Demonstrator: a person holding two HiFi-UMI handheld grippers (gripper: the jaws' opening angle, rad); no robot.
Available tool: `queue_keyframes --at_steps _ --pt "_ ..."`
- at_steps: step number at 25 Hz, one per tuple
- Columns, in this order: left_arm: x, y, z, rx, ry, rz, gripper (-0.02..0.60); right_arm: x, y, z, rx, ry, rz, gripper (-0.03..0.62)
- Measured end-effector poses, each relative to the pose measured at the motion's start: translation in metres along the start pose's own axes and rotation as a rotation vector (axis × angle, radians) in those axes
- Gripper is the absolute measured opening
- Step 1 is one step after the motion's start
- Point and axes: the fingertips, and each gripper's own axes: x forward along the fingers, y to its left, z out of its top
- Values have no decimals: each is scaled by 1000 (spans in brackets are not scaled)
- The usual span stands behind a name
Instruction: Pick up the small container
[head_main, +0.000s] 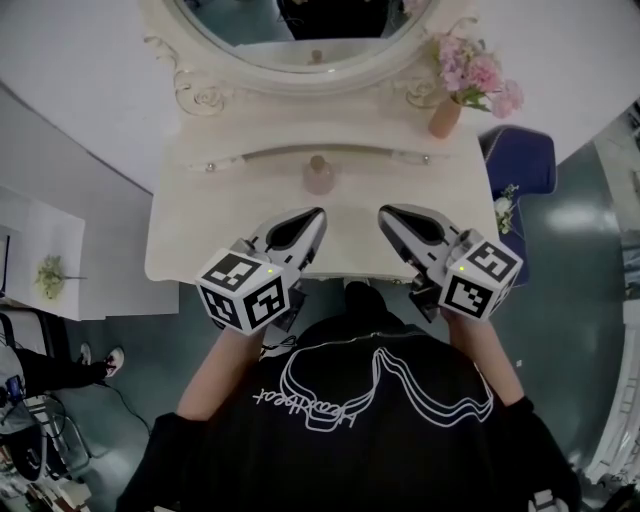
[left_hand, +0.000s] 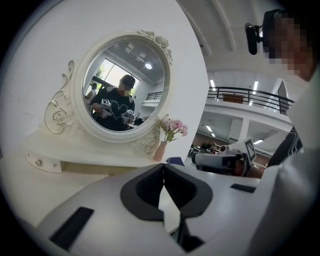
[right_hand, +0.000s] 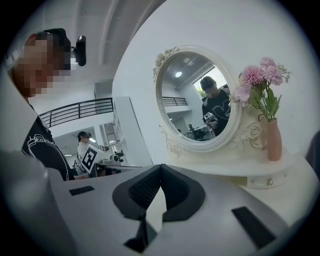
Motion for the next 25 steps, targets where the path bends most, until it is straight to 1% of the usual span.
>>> queue_keyframes --at_steps 4,7,12,16,17,21,23,25 --pt "13 20 5 15 -1 44 6 10 -18 4 9 8 7 5" --pt "27 36 5 23 23 67 6 21 -36 8 19 15 18 5" --pt "53 66 1 14 60 112 13 38 -71 5 54 46 34 5" --pt "72 88 -8 4 102 120 63 51 -94 3 79 71 36 5" --pt "76 94 -10 2 109 121 84 54 -100 2 85 78 34 5" --pt "91 115 -21 -1 135 142 120 61 -118 -3 108 101 32 5" --pt "99 124 -27 18 149 148 152 63 -126 -5 114 109 30 5" --pt "105 133 -33 45 156 161 171 63 -132 -6 117 117 26 5"
